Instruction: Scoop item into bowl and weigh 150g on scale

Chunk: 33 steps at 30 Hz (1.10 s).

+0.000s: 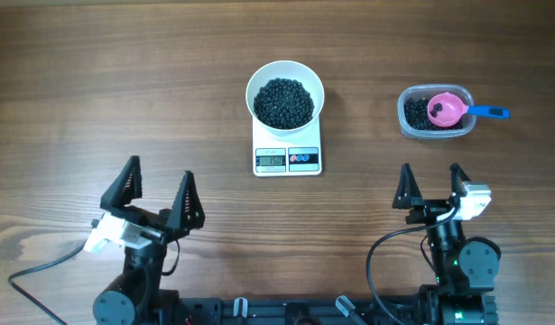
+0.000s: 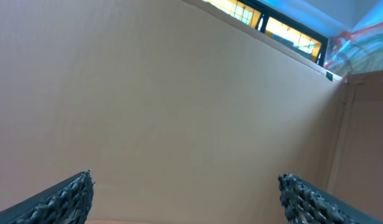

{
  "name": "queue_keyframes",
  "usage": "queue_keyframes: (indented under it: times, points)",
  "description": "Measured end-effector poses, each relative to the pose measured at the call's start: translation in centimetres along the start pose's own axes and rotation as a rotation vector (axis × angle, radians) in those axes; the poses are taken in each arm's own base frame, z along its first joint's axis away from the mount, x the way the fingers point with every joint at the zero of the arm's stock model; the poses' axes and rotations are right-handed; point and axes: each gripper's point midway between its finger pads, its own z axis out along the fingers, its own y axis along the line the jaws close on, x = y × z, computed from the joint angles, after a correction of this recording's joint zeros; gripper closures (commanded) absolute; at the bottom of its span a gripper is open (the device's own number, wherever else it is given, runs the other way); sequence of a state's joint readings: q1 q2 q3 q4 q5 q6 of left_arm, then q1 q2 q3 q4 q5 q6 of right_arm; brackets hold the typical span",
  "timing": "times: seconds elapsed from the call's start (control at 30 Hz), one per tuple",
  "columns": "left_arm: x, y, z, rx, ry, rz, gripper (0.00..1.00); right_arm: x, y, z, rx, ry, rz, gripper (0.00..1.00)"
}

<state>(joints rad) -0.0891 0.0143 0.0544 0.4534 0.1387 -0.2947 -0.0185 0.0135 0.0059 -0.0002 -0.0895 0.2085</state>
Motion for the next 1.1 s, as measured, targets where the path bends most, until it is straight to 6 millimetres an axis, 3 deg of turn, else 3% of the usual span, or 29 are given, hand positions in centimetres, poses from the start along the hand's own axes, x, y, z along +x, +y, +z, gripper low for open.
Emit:
queue_keyframes:
  times: [0.27, 0.47, 0.7, 1.1]
  points:
    - [2.9, 1.1, -0.3, -0.030, 0.078, -0.012, 0.00, 0.0, 0.0, 0.0, 0.000, 0.000, 0.000, 0.01]
    - [8.5, 3.1, -1.6, -0.122, 0.302, -0.045, 0.00, 0.0, 0.0, 0.0, 0.000, 0.000, 0.000, 0.00]
    - [13.2, 4.6, -3.9, -0.204, 0.506, -0.073, 0.00, 0.0, 0.0, 0.0, 0.000, 0.000, 0.000, 0.00]
    - [13.3, 4.7, -3.9, -0.210, 0.510, -0.073, 0.00, 0.0, 0.0, 0.0, 0.000, 0.000, 0.000, 0.00]
